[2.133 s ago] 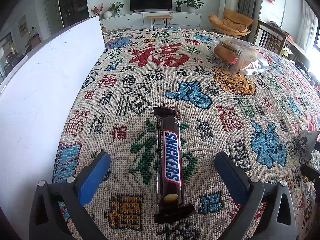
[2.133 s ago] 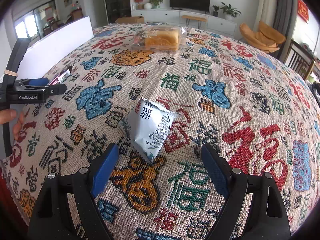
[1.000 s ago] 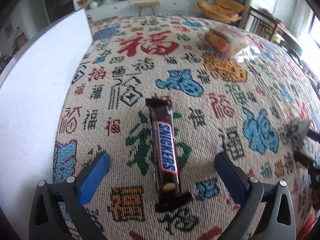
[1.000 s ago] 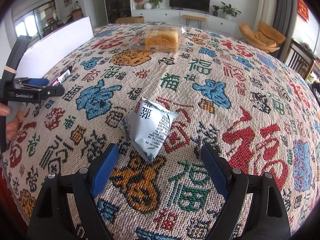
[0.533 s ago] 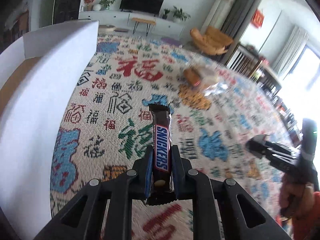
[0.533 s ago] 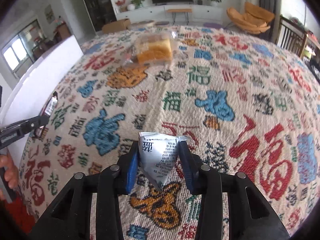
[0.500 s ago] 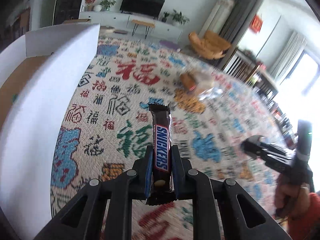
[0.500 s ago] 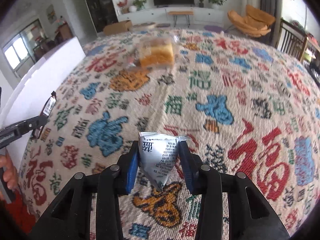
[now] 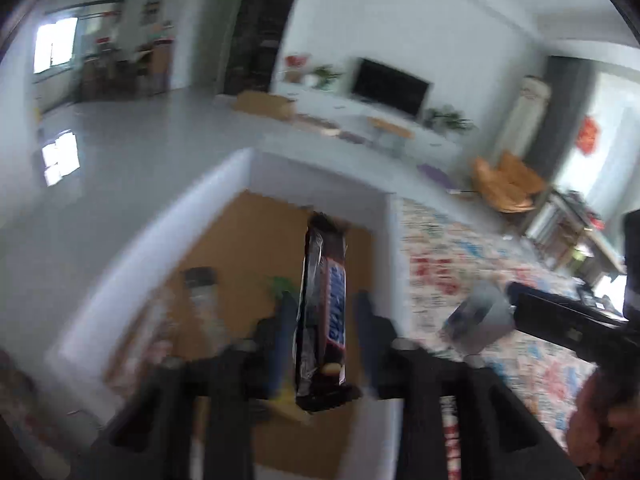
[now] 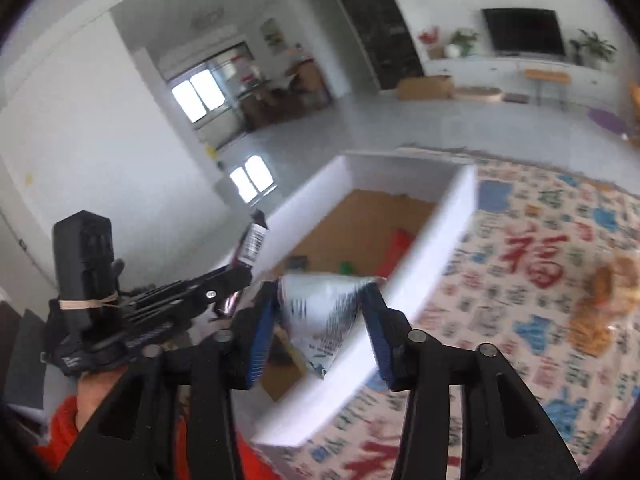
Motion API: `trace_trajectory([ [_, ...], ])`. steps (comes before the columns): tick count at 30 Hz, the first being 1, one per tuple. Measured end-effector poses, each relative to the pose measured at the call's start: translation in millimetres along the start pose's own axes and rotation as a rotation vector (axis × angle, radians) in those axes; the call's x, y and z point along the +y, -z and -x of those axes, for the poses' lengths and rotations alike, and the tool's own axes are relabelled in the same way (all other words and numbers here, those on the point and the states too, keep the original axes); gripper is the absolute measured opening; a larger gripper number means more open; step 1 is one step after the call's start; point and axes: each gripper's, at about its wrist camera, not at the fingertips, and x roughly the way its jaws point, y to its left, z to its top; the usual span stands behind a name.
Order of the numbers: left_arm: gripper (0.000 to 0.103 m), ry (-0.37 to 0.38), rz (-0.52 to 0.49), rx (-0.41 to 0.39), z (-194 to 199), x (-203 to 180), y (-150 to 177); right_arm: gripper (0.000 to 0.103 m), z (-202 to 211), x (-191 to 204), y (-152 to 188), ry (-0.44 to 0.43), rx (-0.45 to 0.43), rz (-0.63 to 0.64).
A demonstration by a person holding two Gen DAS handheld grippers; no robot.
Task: Organize snacks
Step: 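Carry both snacks over the white box and open both grippers, then return both tools above the remaining snacks on the cloth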
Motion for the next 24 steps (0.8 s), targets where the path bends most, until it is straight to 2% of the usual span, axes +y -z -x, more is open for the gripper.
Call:
trace_trajectory([
  [1,0.074,-0.053,0.010,0.000,-1.2,11.1,3.6,0.071,-12.4,11.1,0.1,0.009,0.023,0.024],
  [2,0.080,-0.086,0.016,-0.006,-1.1,16.7,8.5,0.070,-17.8,17.2,1.7,0.031,0.027,0.045],
  [3,0.080,-0.116,0.024,-0.014,1.8,23.5,14.5,0.070,-18.9,19.7,4.6,0.046,0.019,0.062],
  [6,0.080,-0.085,0.047,-0.011,-0.2,20.7,31.1,0.071,-2.1,-2.0,21.9,0.116,-0.026,0.086],
  [8,0.080,-0.046,0.026,-0.003,-2.7,3.3,38.3,0.075,10.5,-37.6,44.0,0.214,-0.027,0.089],
  [11,0.080,0.031,-0.056,0.005,-6.8,-36.5,42.5,0.075,28.1,-110.9,92.9,0.441,0.010,0.087],
  [13,0.082,0.099,-0.127,0.008,-9.6,-68.5,41.8,0.075,41.4,-163.7,126.9,0.601,0.078,0.066],
  [15,0.085,0.173,-0.204,0.028,-15.4,-112.5,44.6,0.075,63.7,-209.3,156.8,0.712,0.119,0.000],
  [17,0.088,0.257,-0.284,0.071,-30.3,-160.2,53.4,0.075,91.6,-245.5,177.7,0.769,0.114,-0.086],
  [20,0.088,0.305,-0.373,0.129,-58.7,-215.2,66.6,0.075,118.8,-275.7,197.1,0.821,0.099,-0.162],
  [24,0.088,0.354,-0.413,0.232,-116.2,-276.2,79.2,0.075,130.1,-290.6,211.8,0.805,0.073,-0.204],
])
